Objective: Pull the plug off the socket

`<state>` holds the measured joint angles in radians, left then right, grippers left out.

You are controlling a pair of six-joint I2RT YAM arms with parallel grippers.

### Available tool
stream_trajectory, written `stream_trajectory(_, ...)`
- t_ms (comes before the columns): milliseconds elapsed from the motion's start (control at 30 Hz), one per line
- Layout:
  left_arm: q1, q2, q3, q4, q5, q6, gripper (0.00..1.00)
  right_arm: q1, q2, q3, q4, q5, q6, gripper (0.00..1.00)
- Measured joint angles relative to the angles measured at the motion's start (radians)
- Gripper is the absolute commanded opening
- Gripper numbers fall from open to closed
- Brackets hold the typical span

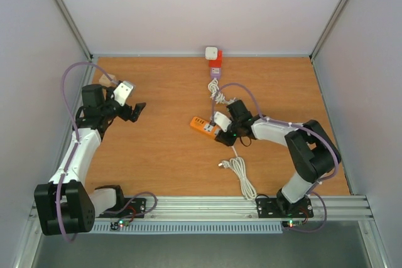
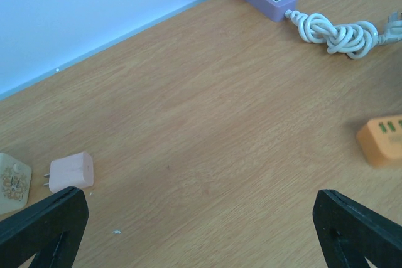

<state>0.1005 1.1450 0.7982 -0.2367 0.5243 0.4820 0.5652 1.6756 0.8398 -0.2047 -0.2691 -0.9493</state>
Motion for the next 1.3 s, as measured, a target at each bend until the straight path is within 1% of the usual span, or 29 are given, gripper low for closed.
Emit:
stream_trajectory(167,0.000,0.000,0.000,0.001,0.007,0.000,1.00,-0.150,-0.054,-0.048,-0.024,-0.013,-0.052,0.42)
stream_trajectory(433,0.000,0.000,0.000,0.001,0.012,-0.003,1.00,-0.339,-0.117,-0.109,-0.057,-0.052,-0.128,0.41)
stream_trajectory(600,0.000,0.000,0.000,0.001,0.016,-0.004,1.00,-0.465,-0.135,-0.126,-0.077,-0.078,-0.175,0.41)
stream_trajectory(767,0.000,0.004,0.000,0.002,0.018,-0.006,1.00,-0.619,-0.135,-0.121,-0.104,-0.105,-0.225,0.41)
stream_trajectory(867,0.000,0.005,0.000,0.003,0.018,-0.011,1.00,-0.708,-0.116,-0.090,-0.135,-0.112,-0.252,0.41)
stream_trajectory(1000,0.000,0.006,0.000,0.006,0.014,-0.019,1.00,-0.795,-0.056,-0.023,-0.157,-0.119,-0.288,0.41)
stream_trajectory(1300,0.000,0.023,0.008,0.008,-0.040,-0.027,1.00,-0.914,0.140,0.208,-0.198,-0.127,-0.357,0.42)
